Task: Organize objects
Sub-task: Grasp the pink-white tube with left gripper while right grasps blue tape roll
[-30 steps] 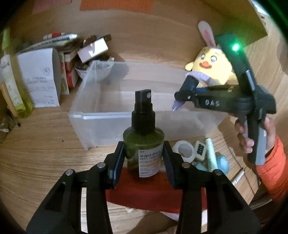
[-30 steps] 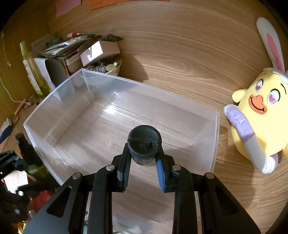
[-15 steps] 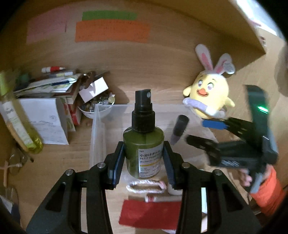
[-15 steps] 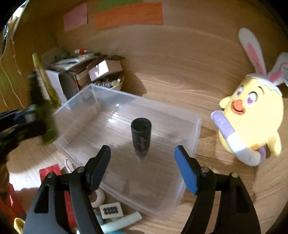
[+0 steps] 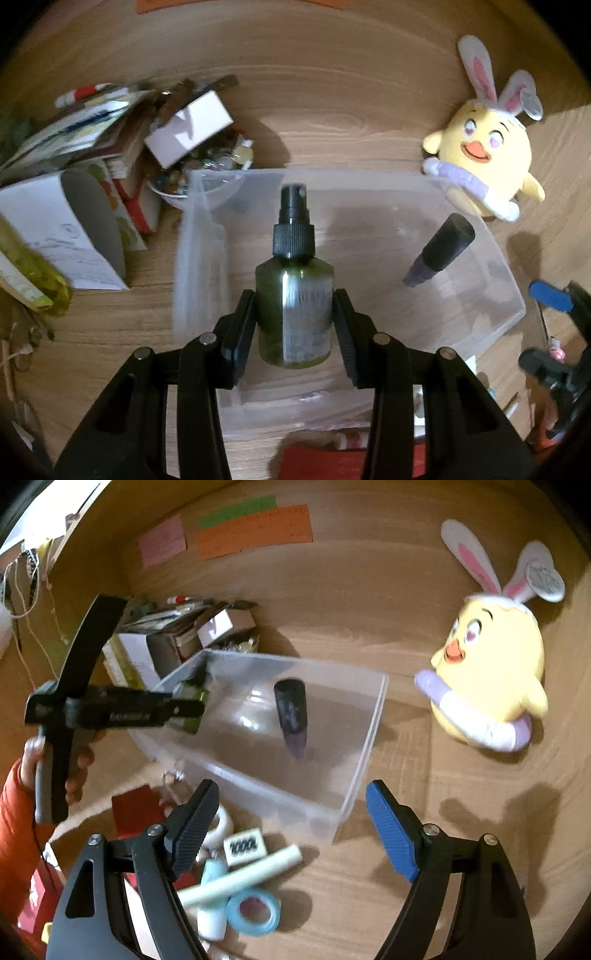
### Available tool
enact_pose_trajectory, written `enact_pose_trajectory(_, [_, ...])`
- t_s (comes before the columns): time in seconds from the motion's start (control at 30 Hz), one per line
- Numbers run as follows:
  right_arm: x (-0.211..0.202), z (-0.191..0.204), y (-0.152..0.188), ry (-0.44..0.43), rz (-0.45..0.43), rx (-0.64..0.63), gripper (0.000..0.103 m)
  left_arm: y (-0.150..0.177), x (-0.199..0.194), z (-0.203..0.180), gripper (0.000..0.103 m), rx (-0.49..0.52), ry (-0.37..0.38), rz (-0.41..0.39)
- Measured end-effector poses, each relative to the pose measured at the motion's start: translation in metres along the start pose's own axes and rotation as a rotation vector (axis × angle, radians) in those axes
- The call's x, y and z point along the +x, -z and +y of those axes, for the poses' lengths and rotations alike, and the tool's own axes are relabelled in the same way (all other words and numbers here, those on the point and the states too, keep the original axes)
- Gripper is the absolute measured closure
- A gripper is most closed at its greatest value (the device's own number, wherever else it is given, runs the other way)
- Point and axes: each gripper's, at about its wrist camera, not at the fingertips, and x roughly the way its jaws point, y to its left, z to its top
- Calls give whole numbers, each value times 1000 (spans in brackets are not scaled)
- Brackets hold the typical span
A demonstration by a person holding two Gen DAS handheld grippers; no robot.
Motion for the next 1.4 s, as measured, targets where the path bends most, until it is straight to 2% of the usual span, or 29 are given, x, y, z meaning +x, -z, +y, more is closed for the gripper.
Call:
enact_pose_trajectory(0.27, [-7, 9, 39, 26, 38, -34, 24, 1, -9, -3, 62, 0, -17, -17])
enact_pose_trajectory(0.5, [-15, 6, 48, 10, 39, -22, 24, 16, -53, -20, 61, 29, -31, -100])
enact_pose_trajectory(0.57, [-19, 6, 48, 5, 28, -13, 24, 27, -68, -23, 58, 33, -23, -125])
enact_pose_trajectory(0.67, [-25, 6, 52, -4, 16, 4, 24, 49, -87, -26, 42, 40, -20, -156])
enact_pose_trajectory(0.7, [-26, 6, 55, -4, 15, 6, 24, 56, -90, -28, 40, 45, -24, -161])
enact_pose_trajectory(0.97, [-11, 10, 80, -1, 61, 7, 26, 122, -95, -44, 35, 61, 3, -124])
enact_pose_trajectory(1.13, [1, 11, 88, -7, 85, 16, 44, 155, -85, -55, 34, 67, 39, -72])
enact_pose_trajectory(1.27, [10, 10, 87, -9, 99, 33, 55, 169, -76, -71, 29, 96, 75, -44])
enact_pose_trajectory(1.33, [13, 9, 87, -25, 114, 41, 66, 172, -71, -78, 28, 117, 88, -34])
enact_pose_trajectory(1.4, [13, 10, 87, -19, 114, 33, 68, 173, -67, -87, 25, 148, 98, -26])
